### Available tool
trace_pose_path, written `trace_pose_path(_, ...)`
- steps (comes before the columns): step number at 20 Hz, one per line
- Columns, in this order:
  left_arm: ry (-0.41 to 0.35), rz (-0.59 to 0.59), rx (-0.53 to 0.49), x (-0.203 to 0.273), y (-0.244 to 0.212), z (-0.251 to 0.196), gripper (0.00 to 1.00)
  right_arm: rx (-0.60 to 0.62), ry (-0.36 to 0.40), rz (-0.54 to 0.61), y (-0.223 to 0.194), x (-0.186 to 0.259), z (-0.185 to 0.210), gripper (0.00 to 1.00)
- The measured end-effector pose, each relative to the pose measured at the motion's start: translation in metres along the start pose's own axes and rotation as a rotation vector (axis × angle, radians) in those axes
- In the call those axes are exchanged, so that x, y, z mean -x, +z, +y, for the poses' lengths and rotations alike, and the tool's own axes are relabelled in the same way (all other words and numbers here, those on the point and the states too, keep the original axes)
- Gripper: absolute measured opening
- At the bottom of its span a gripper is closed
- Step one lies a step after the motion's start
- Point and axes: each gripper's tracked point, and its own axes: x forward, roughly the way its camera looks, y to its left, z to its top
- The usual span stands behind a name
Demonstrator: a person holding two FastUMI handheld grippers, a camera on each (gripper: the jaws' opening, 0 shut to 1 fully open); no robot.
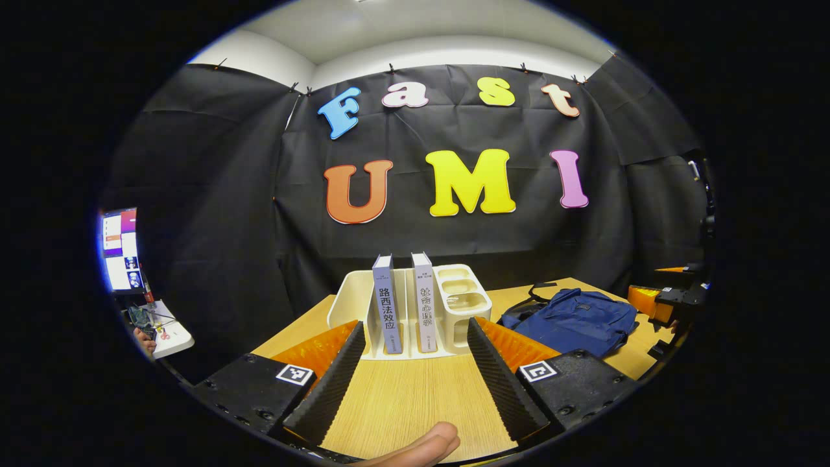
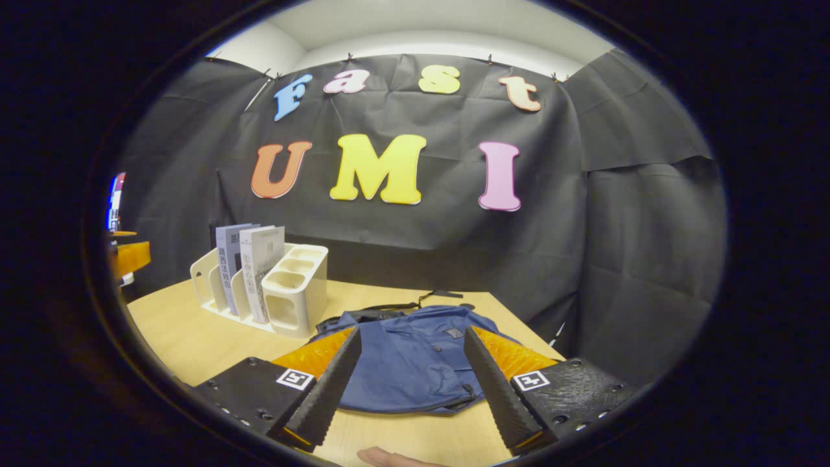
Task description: Open the schoolbag, grab two books from the bookshelf and put them into the schoolbag.
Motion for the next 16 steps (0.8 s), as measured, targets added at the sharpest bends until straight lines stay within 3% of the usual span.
trace_pose_path(7, 0.049, 0.015, 0.000, -0.004, -0.004, 0.017, 0.99, 0.098, 0.047, 0.161, -0.053, -0.050, 0.039, 0.96)
trace_pose_path(11, 0.071, 0.018, -0.002, -0.006, -0.006, 0.026, 0.99, 0.243, 0.043, 0.188, -0.073, -0.067, 0.069, 0.98)
trace_pose_path(16, 0.084, 0.031, -0.023, -0.009, -0.011, 0.029, 0.99, 0.378, 0.102, 0.200, -0.092, -0.075, 0.124, 0.95)
